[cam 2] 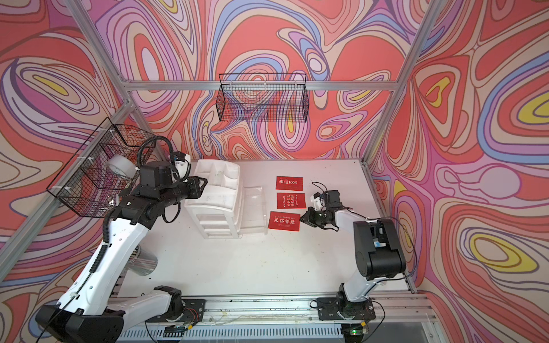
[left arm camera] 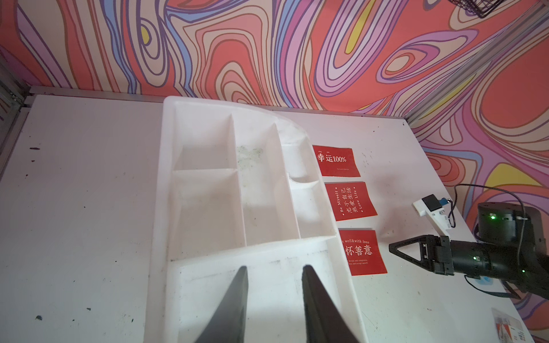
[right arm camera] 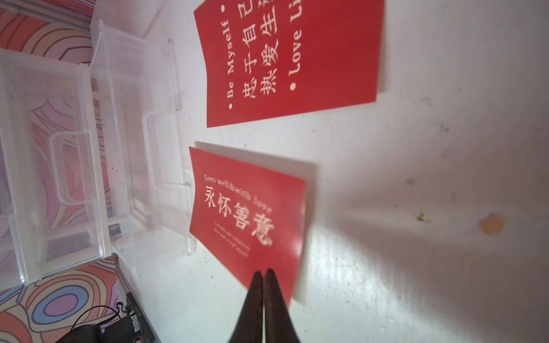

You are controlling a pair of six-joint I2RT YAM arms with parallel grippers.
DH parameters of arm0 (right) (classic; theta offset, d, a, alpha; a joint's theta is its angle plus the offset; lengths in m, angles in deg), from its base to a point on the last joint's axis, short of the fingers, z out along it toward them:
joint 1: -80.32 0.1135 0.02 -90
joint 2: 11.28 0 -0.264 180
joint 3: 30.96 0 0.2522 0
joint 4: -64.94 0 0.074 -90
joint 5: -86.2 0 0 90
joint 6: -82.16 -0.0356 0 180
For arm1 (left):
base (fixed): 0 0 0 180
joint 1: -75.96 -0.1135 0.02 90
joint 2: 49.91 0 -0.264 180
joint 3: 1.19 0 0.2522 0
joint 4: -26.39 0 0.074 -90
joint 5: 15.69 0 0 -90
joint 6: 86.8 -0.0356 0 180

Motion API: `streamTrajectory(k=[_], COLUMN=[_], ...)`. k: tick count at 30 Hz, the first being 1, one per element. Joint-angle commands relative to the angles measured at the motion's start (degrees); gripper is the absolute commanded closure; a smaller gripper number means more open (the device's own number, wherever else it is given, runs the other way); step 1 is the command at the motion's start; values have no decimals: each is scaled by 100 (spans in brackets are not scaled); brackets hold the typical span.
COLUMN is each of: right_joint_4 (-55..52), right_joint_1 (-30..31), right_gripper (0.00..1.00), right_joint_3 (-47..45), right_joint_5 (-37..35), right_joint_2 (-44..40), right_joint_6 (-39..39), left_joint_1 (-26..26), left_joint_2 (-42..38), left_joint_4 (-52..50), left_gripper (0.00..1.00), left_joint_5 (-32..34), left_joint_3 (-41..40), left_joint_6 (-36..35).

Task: Take the postcards out of the drawer
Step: Place the postcard at the center of the board.

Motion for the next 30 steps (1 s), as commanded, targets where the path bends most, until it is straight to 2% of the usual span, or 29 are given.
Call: streamTrajectory(k=[1,10,20,30], right_joint_4=[-63,-63,82,409], right_joint_1=[-56,-56,333,1184], right_gripper=[94,92,90,89], right_joint_3=[94,203,310,536], right_joint_5=[-63,153,118,-107], right_joint_2=[67,32,114,647], right_joint_6=[94,117,-22,-329], left_joint_1=[-43,-65,-93,-175], left_joint_2=[-118,-119,-47,-117], left_joint_4=[-142,-116,-275,-446], left_gripper=[66,66,66,66], left_joint_5=[-34,-64,115,255], left_joint_3=[-31,-58,37,84], left_joint_6=[-60,-43,-91,-166])
